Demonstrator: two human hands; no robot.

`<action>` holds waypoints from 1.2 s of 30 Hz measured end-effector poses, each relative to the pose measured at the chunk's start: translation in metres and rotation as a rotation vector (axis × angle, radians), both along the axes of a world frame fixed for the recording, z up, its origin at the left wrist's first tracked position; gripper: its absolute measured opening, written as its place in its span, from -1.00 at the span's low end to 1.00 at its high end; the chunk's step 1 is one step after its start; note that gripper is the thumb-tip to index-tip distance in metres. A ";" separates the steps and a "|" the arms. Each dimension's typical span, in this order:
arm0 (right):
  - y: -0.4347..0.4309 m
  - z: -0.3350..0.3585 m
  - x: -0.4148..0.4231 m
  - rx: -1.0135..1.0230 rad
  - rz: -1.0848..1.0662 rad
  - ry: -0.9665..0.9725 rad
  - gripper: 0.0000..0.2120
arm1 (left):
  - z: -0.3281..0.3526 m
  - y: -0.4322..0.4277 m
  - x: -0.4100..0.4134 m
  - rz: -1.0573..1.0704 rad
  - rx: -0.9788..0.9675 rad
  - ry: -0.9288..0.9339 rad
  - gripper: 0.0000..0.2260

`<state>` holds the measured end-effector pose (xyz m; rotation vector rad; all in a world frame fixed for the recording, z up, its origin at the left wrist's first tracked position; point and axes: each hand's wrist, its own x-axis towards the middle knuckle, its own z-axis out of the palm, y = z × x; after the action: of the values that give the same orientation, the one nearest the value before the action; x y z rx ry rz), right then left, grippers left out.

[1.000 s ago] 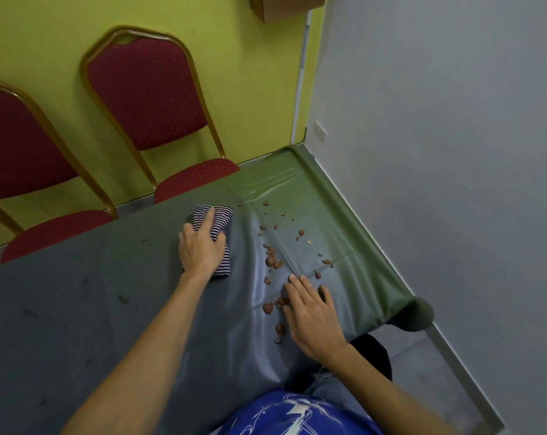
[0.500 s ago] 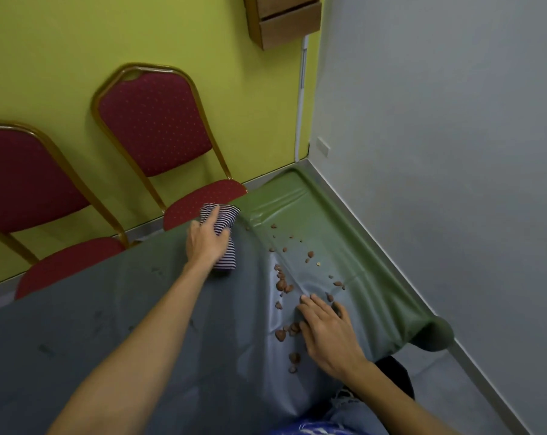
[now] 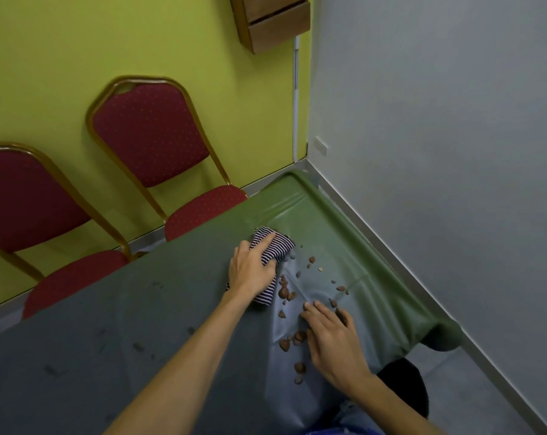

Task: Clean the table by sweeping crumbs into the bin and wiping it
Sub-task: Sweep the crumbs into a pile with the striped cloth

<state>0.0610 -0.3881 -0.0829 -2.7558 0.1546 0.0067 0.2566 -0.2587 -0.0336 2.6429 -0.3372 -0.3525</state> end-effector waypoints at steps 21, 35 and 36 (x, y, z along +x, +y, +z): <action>-0.079 0.004 -0.031 -0.063 -0.223 -0.007 -0.57 | 0.005 -0.028 0.000 -0.559 0.131 0.046 -0.41; -0.070 -0.007 -0.049 -0.151 -0.215 0.095 -0.47 | 0.001 -0.066 -0.002 -0.653 0.293 -0.161 -0.37; -0.070 -0.007 -0.049 -0.152 -0.216 0.099 -0.46 | 0.003 -0.066 -0.013 -0.731 0.284 -0.154 -0.36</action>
<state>0.0121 -0.4578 -0.0903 -2.8753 0.4975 0.0772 0.2440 -0.3250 -0.0306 2.7290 -1.4042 -0.4436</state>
